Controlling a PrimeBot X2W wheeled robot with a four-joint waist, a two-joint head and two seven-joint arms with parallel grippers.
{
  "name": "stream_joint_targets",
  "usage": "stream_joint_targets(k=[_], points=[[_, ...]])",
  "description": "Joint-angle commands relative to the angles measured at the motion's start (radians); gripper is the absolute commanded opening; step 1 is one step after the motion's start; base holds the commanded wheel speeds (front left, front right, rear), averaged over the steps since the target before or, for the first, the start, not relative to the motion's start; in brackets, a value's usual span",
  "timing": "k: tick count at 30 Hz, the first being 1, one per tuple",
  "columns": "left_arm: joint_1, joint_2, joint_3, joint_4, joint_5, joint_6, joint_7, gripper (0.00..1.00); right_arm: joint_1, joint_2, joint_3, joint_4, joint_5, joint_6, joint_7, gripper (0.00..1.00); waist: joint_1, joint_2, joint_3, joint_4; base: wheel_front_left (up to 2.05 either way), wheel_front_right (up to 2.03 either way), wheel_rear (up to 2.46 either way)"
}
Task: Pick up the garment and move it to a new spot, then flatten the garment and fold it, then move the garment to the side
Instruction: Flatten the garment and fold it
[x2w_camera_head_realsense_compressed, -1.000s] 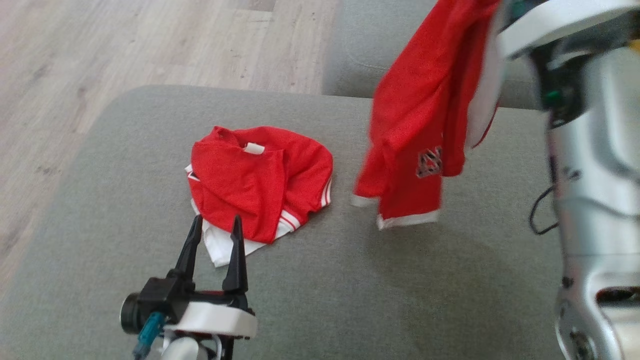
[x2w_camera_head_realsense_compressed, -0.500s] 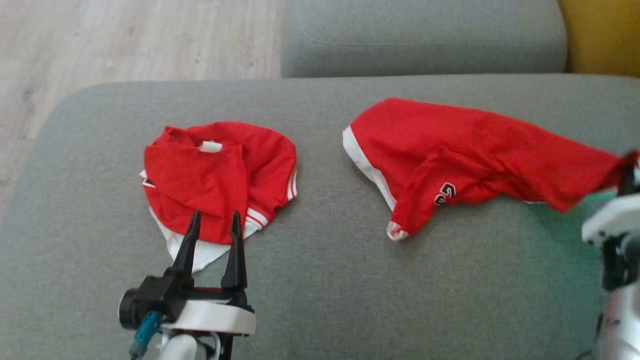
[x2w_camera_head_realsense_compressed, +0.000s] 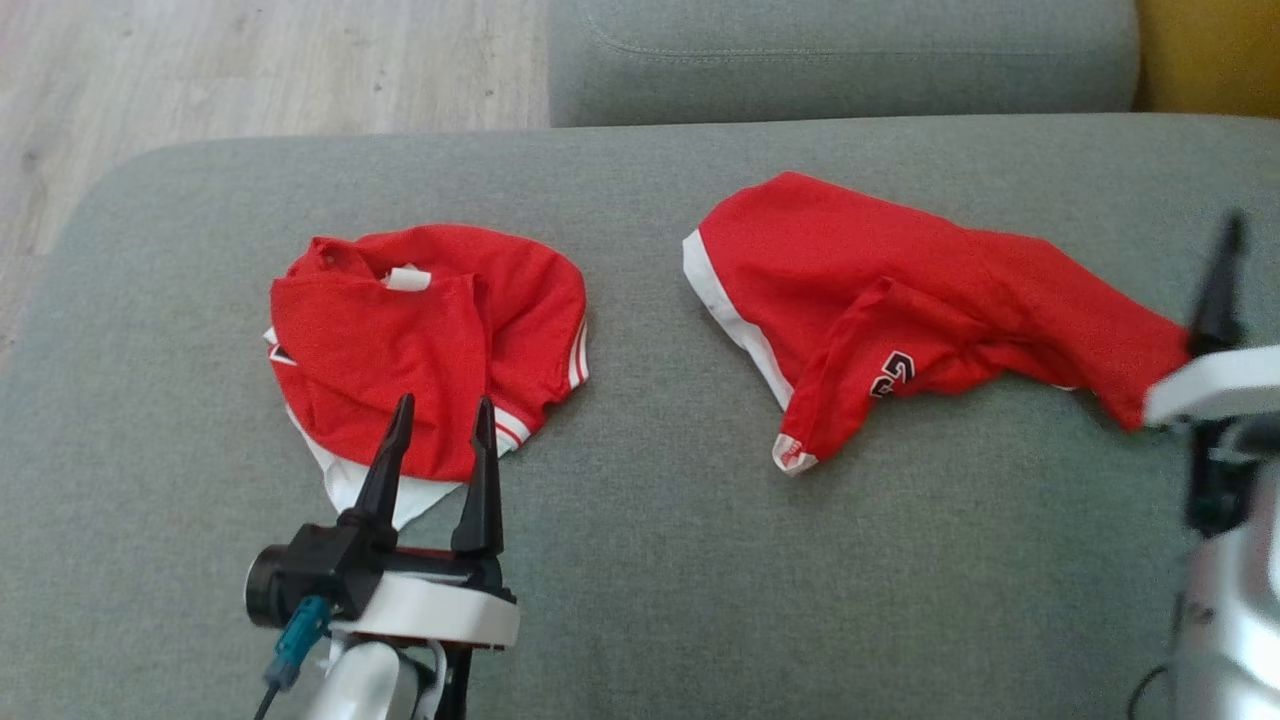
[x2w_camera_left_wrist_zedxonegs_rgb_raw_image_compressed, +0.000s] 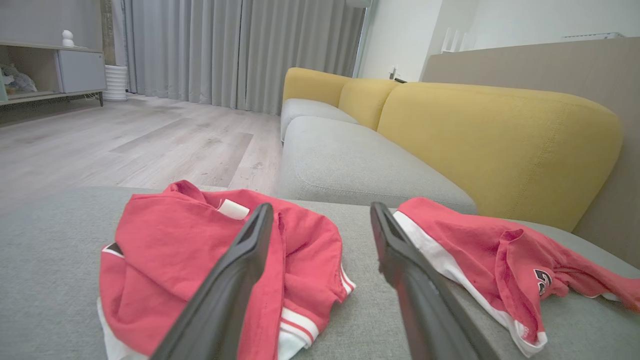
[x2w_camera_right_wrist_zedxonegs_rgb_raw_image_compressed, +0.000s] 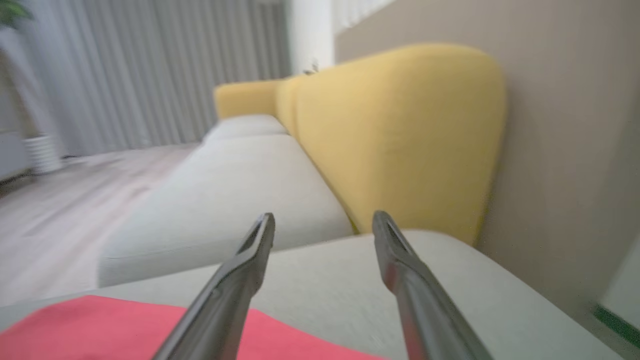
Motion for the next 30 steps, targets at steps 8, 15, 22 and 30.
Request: stream_joint_targets(k=[8, 15, 22, 30], points=[[-0.027, 0.0, 0.026, -0.025, 0.003, 0.002, -0.01, 1.0, 0.154, -0.003, 0.379, -0.195, 0.109, 0.007, -0.071, 1.0, -0.0001, 0.0, -0.022, 0.025, 0.0, 0.0, 0.0], [-0.02, 0.0, 0.019, -0.028, 0.003, 0.003, -0.01, 1.0, 0.272, -0.003, 0.561, -0.254, 0.1, 0.007, -0.06, 1.0, -0.0001, 0.0, -0.017, 0.039, 0.0, 0.0, 0.0], [-0.032, 0.0, 0.015, -0.026, 0.002, 0.004, -0.01, 1.0, 0.262, -0.006, 0.67, -0.23, 0.016, 0.007, 0.037, 1.0, -0.0001, 0.0, 0.003, 0.06, 0.0, 0.0, 0.0], [-0.047, 0.0, -0.001, -0.027, -0.016, 0.01, -0.01, 1.0, 0.235, -0.013, 0.706, -0.111, -0.039, 0.007, 0.148, 1.0, -0.0001, 0.0, 0.036, 0.091, 0.0, 0.0, 0.0]])
